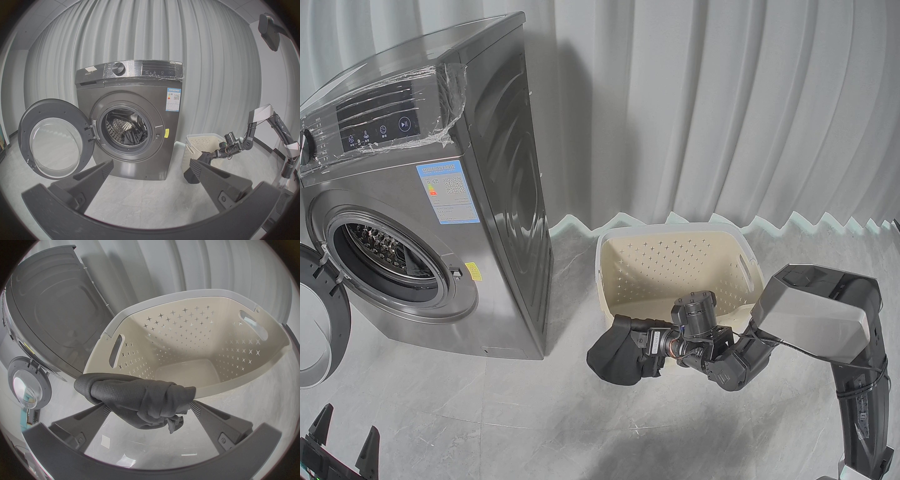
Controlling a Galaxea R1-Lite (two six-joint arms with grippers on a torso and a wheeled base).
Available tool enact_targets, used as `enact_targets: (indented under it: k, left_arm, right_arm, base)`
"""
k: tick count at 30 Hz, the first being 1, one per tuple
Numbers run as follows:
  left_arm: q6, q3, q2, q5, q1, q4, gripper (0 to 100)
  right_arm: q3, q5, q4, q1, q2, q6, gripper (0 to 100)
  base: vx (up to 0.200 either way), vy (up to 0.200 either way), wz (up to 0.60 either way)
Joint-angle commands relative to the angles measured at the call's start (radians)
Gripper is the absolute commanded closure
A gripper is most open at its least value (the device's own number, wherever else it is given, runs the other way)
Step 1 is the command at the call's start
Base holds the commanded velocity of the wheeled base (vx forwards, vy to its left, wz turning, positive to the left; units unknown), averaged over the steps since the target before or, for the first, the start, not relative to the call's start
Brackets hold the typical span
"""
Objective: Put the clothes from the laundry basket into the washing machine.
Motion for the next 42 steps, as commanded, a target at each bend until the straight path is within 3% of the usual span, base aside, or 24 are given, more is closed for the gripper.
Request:
enact_targets:
  k: [1, 9, 10, 24, 37, 42]
  left_arm:
    - [0.0, 0.016, -0.016, 0.0, 0.0, 0.0, 0]
    - [0.0, 0.016, -0.016, 0.0, 0.0, 0.0, 0]
    - [0.0, 0.016, -0.016, 0.0, 0.0, 0.0, 0]
    - [-0.002, 0.016, -0.016, 0.0, 0.0, 0.0, 0]
    - [-0.002, 0.016, -0.016, 0.0, 0.0, 0.0, 0]
    - [-0.002, 0.016, -0.016, 0.0, -0.001, 0.0, 0]
  right_arm:
    - [-0.017, 0.001, -0.002, -0.004, 0.011, 0.0, 0]
    - [-0.026, 0.001, -0.005, -0.002, 0.018, 0.0, 0]
    - [-0.026, 0.002, -0.005, -0.002, 0.018, 0.0, 100]
    - [0.008, 0.012, -0.02, 0.008, -0.002, -0.001, 100]
    - [0.236, -0.03, -0.181, 0.019, -0.223, -0.031, 100]
    - [0.344, -0.031, -0.272, 0.024, -0.356, -0.066, 100]
  base:
    - [0.0, 0.0, 0.0]
    - [0.0, 0.0, 0.0]
    - [0.0, 0.0, 0.0]
    - [0.0, 0.0, 0.0]
    - [0.0, 0.0, 0.0]
    - [0.0, 0.0, 0.0]
